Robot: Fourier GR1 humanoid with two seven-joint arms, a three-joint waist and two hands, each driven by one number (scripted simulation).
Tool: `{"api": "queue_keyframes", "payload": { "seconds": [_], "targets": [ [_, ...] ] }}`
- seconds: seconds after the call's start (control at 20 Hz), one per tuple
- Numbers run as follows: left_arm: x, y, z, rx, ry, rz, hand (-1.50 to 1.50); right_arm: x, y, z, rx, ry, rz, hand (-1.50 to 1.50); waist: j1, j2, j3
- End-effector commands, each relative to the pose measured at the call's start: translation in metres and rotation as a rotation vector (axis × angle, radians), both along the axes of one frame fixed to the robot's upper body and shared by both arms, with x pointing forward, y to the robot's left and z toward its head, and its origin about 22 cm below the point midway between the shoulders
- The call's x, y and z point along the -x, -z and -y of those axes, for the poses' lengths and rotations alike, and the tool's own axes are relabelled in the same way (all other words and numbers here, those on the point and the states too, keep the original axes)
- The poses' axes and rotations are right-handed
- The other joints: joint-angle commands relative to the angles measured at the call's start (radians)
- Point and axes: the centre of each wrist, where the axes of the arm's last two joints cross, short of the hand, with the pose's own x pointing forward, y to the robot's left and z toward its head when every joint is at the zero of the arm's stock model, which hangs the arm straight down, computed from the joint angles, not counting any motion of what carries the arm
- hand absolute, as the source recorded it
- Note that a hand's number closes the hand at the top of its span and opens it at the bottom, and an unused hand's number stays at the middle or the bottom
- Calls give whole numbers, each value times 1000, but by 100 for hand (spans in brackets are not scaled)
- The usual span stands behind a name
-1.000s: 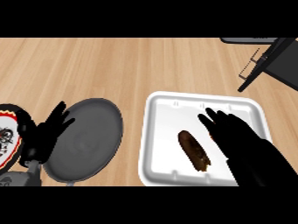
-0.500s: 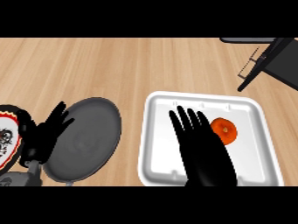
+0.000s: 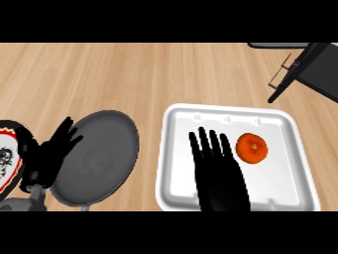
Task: Pick the sweet potato from the tray and place it in the tiered shelf
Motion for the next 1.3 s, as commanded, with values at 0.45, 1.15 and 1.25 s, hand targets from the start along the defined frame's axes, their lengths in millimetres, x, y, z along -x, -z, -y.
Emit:
{"api": "queue_keyframes", "payload": {
  "seconds": [0.45,1.15,1.25],
  "targets": [
    [-3,1,4,12,-4,-41,0,-19,33,-6,90,119,1,-150,1,5,-3],
    [0,7,-19,14,-4,-32,0,-38,74,0,188,154,79,-150,2,5,-3],
    [1,8,9,-10,-15,-53,0,-44,70,24,135,145,95,-150,1,5,-3]
  ]
}}
